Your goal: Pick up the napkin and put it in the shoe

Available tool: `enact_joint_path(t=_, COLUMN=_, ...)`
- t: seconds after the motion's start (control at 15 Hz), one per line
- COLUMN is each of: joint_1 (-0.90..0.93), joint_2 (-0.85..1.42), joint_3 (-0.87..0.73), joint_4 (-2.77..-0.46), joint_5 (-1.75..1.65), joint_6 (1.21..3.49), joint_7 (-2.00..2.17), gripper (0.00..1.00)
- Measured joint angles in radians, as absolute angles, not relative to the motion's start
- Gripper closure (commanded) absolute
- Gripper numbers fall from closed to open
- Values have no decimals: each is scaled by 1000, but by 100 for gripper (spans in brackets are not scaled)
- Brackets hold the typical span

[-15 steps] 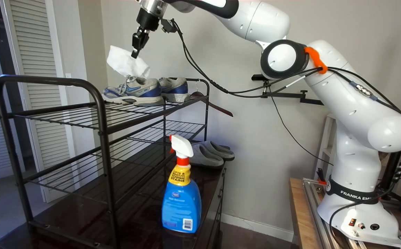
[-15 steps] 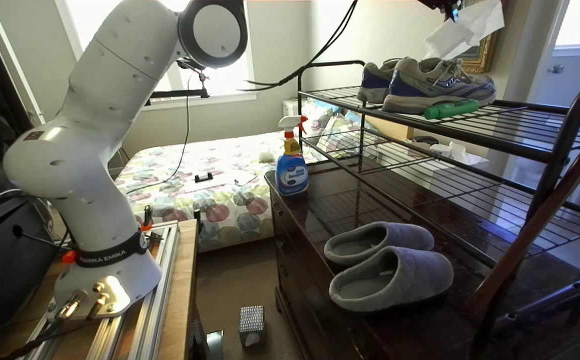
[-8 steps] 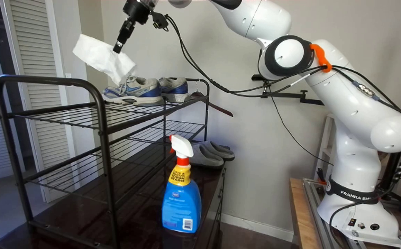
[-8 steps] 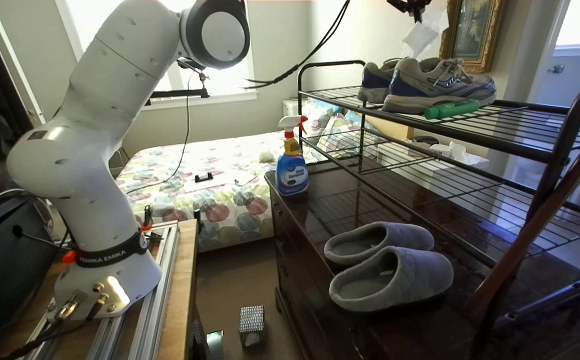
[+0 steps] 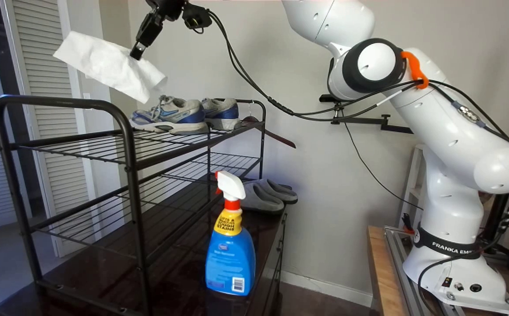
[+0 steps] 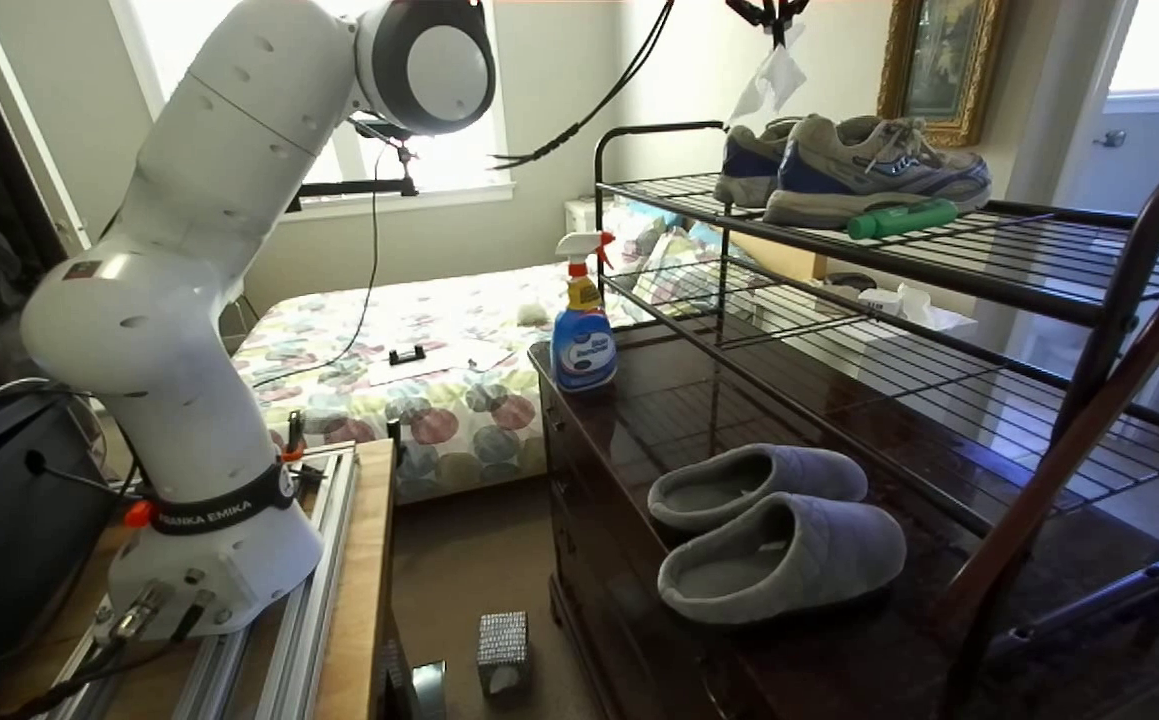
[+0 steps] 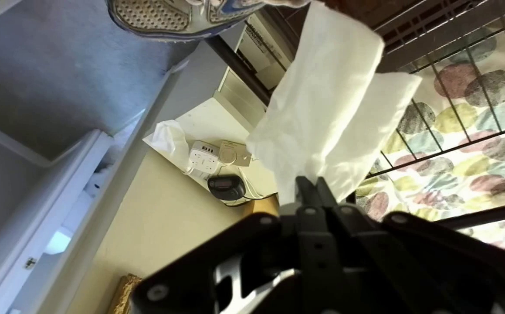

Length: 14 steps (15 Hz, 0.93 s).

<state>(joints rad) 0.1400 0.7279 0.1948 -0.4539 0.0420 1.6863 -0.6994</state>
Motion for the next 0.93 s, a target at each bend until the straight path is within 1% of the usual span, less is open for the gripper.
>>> enact_joint_path(t=0.2, joint_1=140, joint_2=733, joint_3=200, joint_4=-455, joint_5=56, joint_6=1686, joint_7=-701, gripper=100)
enact_joint_path(t=0.47, joint_1=141, joint_2=768, joint_3=266, joint_4=-455, joint_5=170, joint_6=1681, joint_7=-718, gripper=100)
enact_joint_path(t=0.93, joint_1=122, joint_2=809, joint_3=334, joint_4=-455, joint_5=328, joint_6=1508, joint_7=-667, gripper=100)
